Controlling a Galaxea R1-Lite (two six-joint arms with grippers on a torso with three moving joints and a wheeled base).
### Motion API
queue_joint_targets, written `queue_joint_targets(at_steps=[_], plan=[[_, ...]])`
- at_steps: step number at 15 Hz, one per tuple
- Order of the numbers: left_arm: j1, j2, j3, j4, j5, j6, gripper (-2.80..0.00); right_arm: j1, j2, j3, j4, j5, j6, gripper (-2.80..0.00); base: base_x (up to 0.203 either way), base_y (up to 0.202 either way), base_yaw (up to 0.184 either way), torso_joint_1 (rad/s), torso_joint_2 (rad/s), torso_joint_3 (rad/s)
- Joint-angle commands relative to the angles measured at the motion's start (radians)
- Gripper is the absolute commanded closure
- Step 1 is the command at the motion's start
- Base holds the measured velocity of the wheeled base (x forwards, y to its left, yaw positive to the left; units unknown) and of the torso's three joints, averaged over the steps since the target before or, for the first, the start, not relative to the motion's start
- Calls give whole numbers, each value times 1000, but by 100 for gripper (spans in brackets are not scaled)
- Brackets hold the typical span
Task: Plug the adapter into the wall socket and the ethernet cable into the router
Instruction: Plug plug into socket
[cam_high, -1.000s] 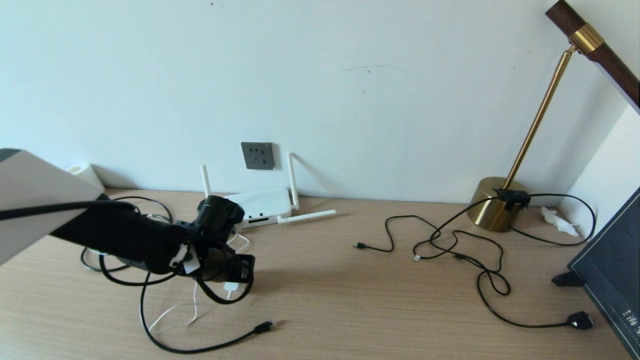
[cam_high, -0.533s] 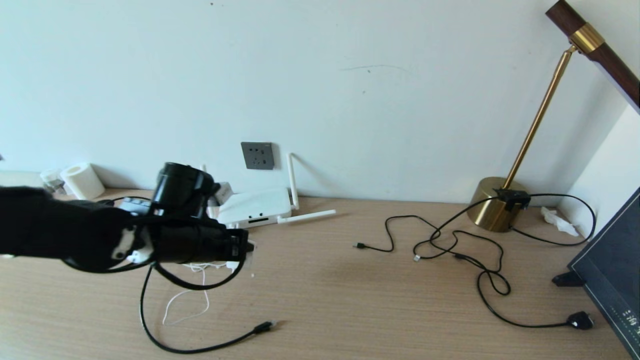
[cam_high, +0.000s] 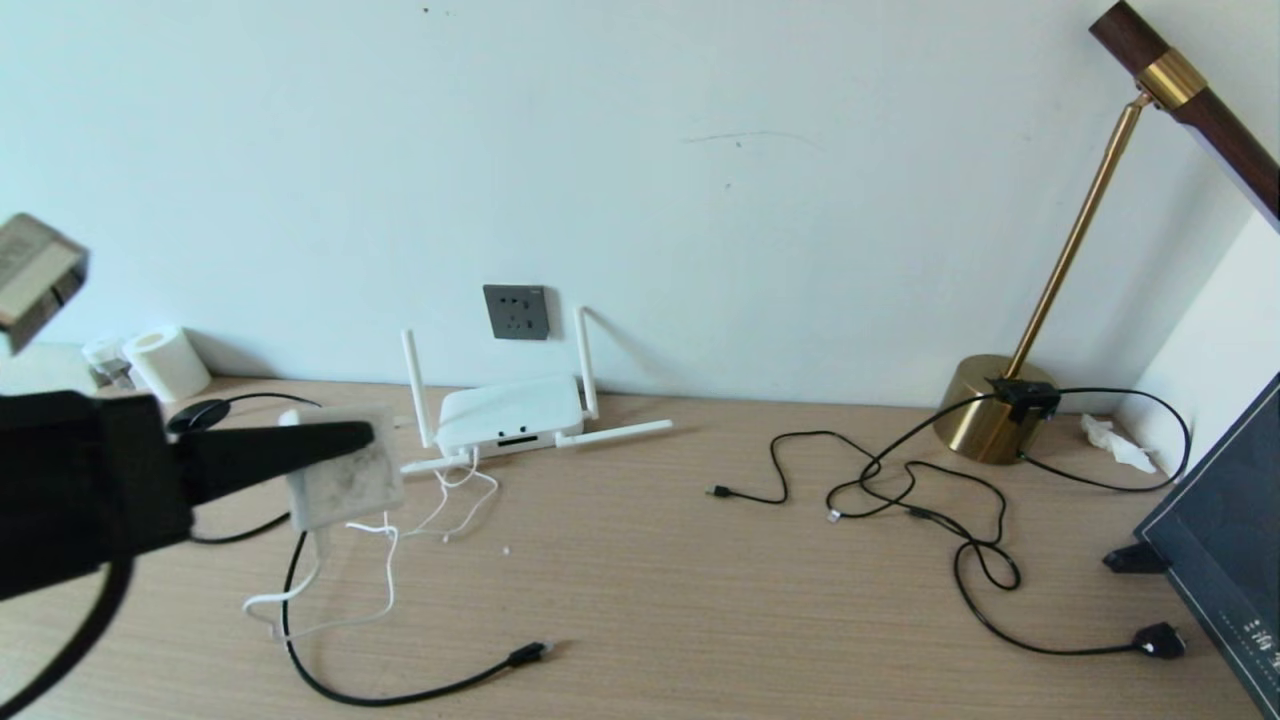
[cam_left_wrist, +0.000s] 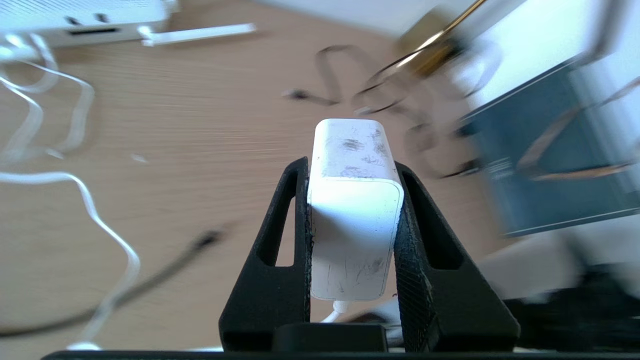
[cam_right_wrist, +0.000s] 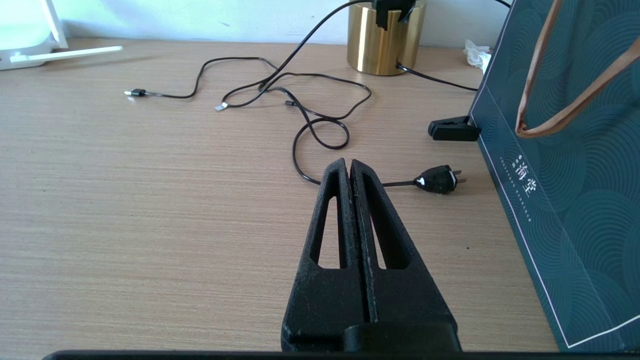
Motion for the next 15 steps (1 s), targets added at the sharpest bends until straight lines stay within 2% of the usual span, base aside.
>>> queue_joint_targets(at_steps=[1, 9, 10, 12, 15], plan=[[-3, -162, 16, 5, -14, -103, 0, 0, 0, 0, 0, 0, 0, 0, 0, 0, 0, 0, 0, 0], [-4, -369, 148, 20, -35, -98, 0, 0, 0, 0, 0, 0, -1, 0, 0, 0, 0, 0, 0, 0], [-4, -398, 163, 21, -34, -80, 0, 0, 0, 0, 0, 0, 0, 0, 0, 0, 0, 0, 0, 0], [-4, -431, 218, 20, -33, 0, 0, 0, 0, 0, 0, 0, 0, 0, 0, 0, 0, 0, 0, 0], [-4, -427, 222, 12, -34, 13, 0, 0, 0, 0, 0, 0, 0, 0, 0, 0, 0, 0, 0, 0]])
